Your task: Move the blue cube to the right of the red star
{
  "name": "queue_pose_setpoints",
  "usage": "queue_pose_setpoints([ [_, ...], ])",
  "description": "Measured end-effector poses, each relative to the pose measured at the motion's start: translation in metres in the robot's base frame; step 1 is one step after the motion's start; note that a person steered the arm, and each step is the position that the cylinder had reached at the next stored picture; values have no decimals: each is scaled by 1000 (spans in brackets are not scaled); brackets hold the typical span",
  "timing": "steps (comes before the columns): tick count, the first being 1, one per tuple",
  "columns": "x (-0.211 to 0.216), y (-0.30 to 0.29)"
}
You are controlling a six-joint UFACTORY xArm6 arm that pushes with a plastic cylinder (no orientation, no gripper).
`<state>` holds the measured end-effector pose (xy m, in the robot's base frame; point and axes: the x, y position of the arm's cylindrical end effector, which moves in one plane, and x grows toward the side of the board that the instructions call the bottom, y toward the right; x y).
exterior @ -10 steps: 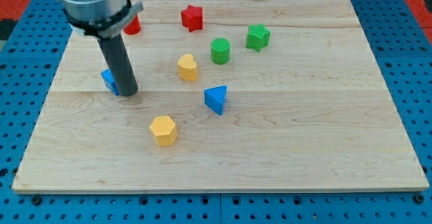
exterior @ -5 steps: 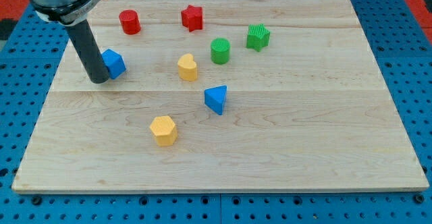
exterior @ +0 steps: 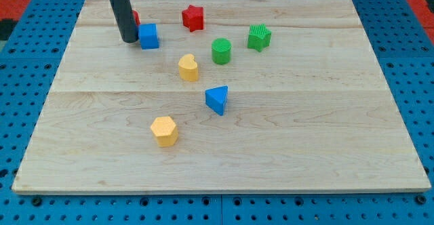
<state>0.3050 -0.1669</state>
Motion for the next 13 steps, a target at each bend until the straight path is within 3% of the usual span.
queue_pose_setpoints([
  [2, 1, 97],
  [7, 54, 192],
  [10, -4, 192],
  [13, -16, 185],
])
